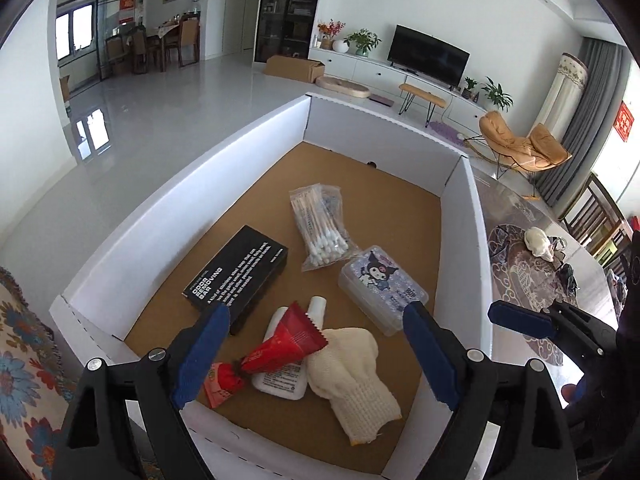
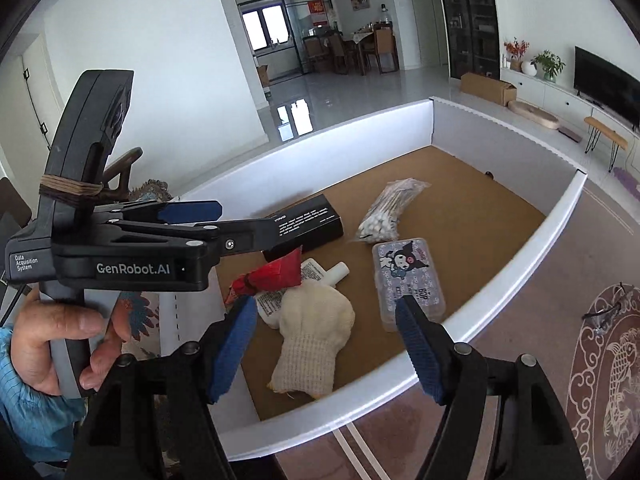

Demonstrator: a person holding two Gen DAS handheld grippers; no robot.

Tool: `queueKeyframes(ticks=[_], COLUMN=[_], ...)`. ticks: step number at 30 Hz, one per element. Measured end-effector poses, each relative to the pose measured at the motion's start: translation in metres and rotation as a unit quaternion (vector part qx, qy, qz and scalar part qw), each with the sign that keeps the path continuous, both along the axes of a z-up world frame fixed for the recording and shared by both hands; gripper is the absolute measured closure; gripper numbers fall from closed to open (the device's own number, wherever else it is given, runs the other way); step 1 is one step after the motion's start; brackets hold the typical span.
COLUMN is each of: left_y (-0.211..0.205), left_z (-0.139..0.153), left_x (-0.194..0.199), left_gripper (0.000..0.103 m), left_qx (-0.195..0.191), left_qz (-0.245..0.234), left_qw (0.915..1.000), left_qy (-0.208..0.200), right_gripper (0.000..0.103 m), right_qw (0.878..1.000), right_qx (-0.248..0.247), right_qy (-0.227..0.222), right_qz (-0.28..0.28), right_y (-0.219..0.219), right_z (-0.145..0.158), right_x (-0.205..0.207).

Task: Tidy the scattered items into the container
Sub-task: 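Open the left gripper to drop the red packet while the right gripper drops the glove, then move both open grippers back over the table toward the remaining items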

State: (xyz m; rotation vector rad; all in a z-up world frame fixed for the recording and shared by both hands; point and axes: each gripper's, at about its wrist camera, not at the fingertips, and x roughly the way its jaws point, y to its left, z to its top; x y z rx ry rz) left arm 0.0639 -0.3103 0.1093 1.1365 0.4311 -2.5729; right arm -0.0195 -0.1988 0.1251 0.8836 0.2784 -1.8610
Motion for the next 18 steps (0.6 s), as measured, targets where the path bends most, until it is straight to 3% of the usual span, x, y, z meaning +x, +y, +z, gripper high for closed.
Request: queueKeyframes(ticks=[5, 7, 13, 18], left_y=[0.094, 0.139, 0.265, 0.319], left_z=[0.022, 0.014, -0.062, -0.102], left_x=[-0.018, -0.032, -0.087, -0.128], left_gripper=[0.013, 0.006, 0.004, 0.004], left_qx=[-0.005, 0.002, -0.021, -0.059], left_qz=[-0.095, -0.138, -0.236, -0.244], left_qw=[0.9949, 0.9899, 0.9708, 0.9662], left_qy=[0.034, 0.03, -0.033, -0.06], right_gripper=[0.03, 0.03, 0.03, 0.03], right_qw=[0.995, 0.989, 0.949, 0.92], right_qx=[-0.008, 0.014, 0.097, 0.111], right_qy=[0.02, 0.02, 0.026, 0.002], right_qz=[-0.1, -0.149, -0.298, -0.375], right_y=[0.107, 0.156, 0.309, 0.397], right_z=[-0.012, -0.027, -0.074, -0.093], right_x=[-0.01, -0.017, -0.03, -0.039])
